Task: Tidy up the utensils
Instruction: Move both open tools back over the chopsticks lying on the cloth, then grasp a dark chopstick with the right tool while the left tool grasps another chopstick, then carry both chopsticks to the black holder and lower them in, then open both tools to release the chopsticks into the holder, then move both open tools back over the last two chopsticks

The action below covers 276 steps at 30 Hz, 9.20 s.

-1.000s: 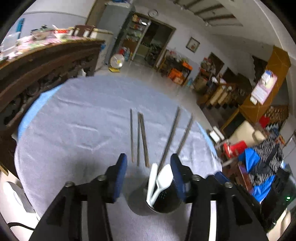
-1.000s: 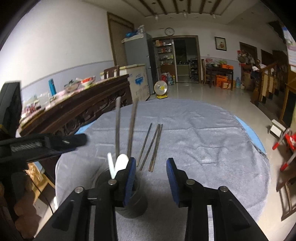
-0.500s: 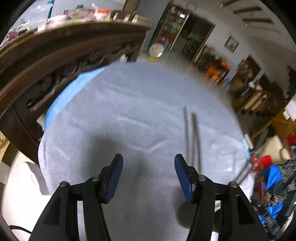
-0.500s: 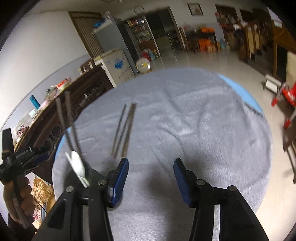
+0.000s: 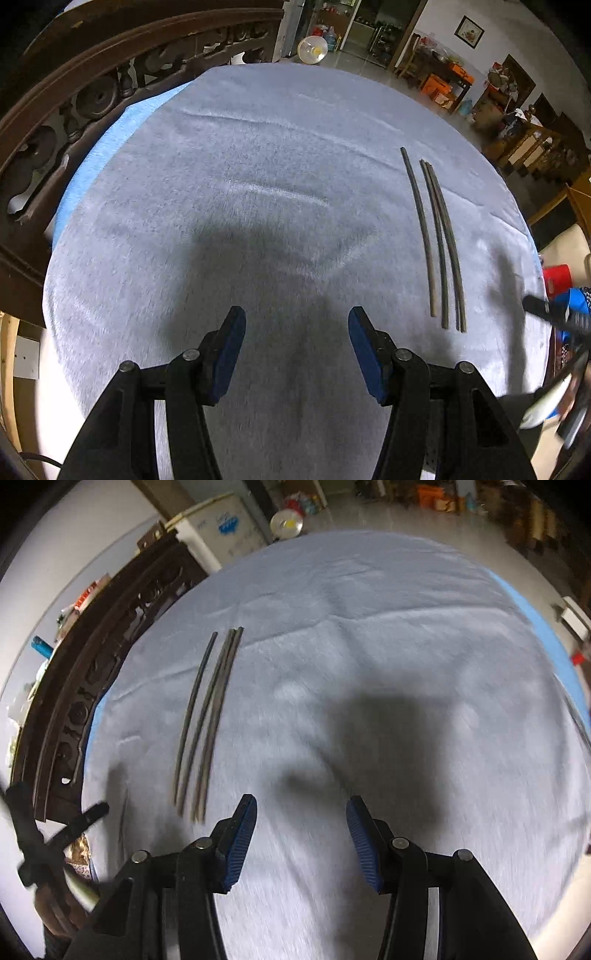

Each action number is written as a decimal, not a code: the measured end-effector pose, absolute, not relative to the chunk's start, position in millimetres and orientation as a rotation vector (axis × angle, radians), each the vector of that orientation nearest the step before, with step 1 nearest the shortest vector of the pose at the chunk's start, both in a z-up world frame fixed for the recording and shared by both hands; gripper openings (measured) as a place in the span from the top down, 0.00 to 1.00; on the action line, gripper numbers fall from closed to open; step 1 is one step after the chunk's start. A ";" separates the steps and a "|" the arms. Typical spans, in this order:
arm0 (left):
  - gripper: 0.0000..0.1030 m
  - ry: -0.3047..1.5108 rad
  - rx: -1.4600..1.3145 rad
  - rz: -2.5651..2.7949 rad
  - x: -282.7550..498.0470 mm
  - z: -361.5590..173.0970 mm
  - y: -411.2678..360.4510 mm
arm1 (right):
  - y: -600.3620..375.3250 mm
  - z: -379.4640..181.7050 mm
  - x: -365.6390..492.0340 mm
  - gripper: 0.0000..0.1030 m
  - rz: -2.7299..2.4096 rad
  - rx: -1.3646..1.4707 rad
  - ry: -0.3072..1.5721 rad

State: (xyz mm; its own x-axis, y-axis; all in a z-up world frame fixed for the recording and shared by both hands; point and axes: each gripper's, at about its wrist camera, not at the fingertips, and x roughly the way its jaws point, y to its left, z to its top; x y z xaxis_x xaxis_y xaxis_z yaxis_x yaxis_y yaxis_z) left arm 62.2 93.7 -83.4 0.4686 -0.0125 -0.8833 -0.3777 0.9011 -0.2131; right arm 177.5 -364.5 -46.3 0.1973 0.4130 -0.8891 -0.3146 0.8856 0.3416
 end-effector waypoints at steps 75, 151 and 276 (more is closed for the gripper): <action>0.43 1.279 -0.323 0.049 268.7 -64.1 51.8 | -255.5 -74.1 236.4 0.93 0.419 -0.330 1.436; 0.95 0.963 -0.534 0.023 50.1 41.4 108.6 | -436.6 70.1 113.0 0.93 0.448 0.289 0.997; 0.34 0.752 -0.482 0.357 -42.5 -16.5 89.8 | -397.8 11.6 5.0 0.30 0.299 0.137 0.844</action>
